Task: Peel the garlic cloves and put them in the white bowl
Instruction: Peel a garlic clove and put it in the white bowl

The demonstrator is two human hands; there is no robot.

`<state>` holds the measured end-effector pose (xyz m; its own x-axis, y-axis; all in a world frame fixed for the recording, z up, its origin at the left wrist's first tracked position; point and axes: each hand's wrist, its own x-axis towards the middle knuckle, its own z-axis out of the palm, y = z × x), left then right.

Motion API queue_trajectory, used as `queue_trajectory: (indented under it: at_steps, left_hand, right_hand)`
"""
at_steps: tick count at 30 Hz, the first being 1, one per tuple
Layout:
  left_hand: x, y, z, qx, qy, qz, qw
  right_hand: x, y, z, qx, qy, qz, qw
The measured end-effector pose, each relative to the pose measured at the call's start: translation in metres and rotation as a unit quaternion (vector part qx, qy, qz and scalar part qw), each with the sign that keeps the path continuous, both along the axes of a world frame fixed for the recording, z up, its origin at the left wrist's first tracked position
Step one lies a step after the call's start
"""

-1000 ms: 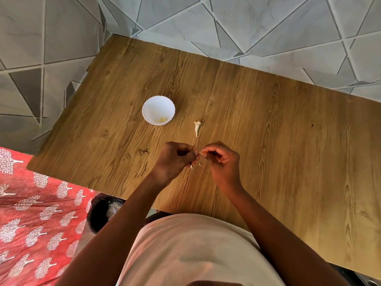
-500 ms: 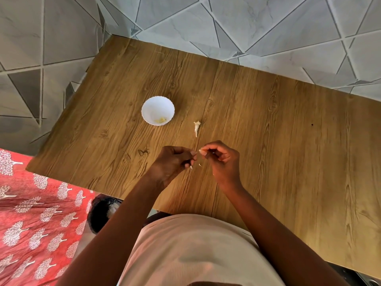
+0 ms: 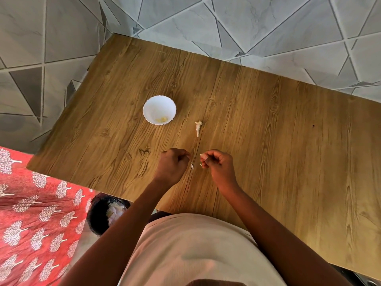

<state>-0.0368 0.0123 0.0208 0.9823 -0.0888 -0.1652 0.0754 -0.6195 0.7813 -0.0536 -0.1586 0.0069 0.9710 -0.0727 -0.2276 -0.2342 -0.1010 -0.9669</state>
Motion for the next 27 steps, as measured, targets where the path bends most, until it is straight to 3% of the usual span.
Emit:
queue_trajectory:
  at_steps: [3,10,20,27]
  left_hand:
    - [-0.002,-0.002,0.002,-0.043,-0.05,0.008,0.998]
    - [-0.002,-0.004,0.006,-0.164,-0.026,0.016,0.986]
    - [-0.001,-0.003,0.004,-0.158,-0.039,0.002,0.987]
    - [0.002,-0.003,0.006,-0.219,0.011,0.004,0.976]
  right_hand:
    - [0.0,0.002,-0.003,-0.006,0.008,0.009,1.0]
    - [0.001,0.002,0.0,-0.032,-0.043,0.041,0.998]
    - [0.006,-0.003,0.012,-0.169,-0.118,0.116,0.972]
    - [0.005,-0.002,0.017,-0.071,-0.034,0.075,0.994]
